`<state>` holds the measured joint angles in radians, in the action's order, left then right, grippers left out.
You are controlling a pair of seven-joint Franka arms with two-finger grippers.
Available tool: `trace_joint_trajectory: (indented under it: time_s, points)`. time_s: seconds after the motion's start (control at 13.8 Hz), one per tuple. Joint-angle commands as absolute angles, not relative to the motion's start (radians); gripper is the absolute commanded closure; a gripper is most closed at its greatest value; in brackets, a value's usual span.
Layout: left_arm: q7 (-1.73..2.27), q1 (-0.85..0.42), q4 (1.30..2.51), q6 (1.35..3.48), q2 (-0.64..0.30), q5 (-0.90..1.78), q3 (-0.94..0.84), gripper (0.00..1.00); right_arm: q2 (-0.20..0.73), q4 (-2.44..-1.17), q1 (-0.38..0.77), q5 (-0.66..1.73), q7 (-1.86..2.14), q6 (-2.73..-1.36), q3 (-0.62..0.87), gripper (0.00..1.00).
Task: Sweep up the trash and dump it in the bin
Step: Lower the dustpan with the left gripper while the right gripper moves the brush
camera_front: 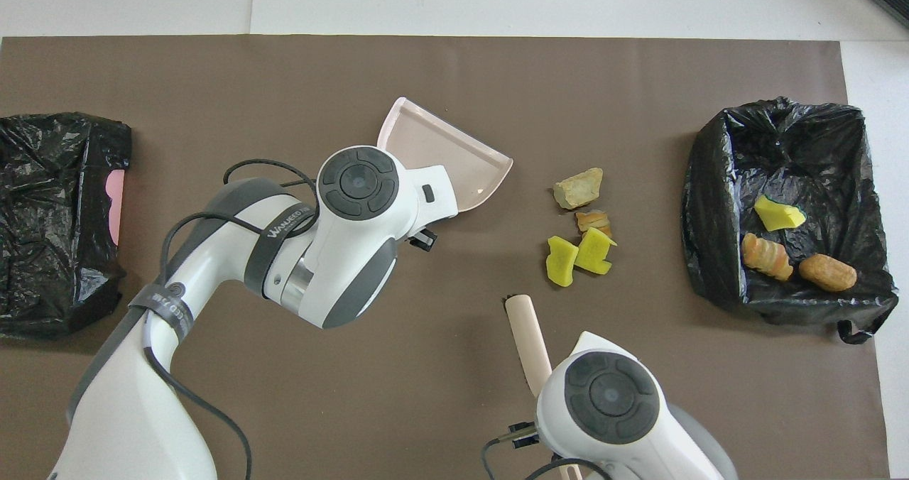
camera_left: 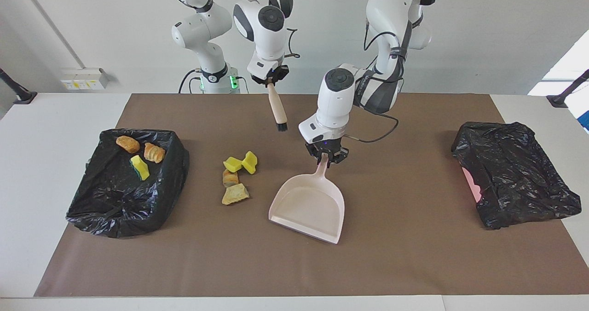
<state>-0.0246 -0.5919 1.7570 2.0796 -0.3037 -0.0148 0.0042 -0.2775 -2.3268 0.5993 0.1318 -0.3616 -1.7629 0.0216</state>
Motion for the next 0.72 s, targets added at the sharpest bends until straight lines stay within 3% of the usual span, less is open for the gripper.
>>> trace_joint_trajectory:
  time_s: [0.0,0.36,0.65]
  points:
    - [-0.231,-0.574,1.766,2.028,-0.279,-0.025,0.002,1.0,-0.31,-2.321,0.479,0.094,-0.298,-1.75,0.029,1.0]
    - [-0.507,-0.557,1.793,1.971,-0.262,-0.025,-0.002,1.0,-0.269,-2.307,0.255,0.014,-0.226,-1.822,0.034,1.0]
    - [-0.767,-0.569,1.891,2.029,-0.212,-0.025,-0.002,1.0,-0.158,-2.303,0.114,-0.117,-0.161,-1.916,0.034,1.0]
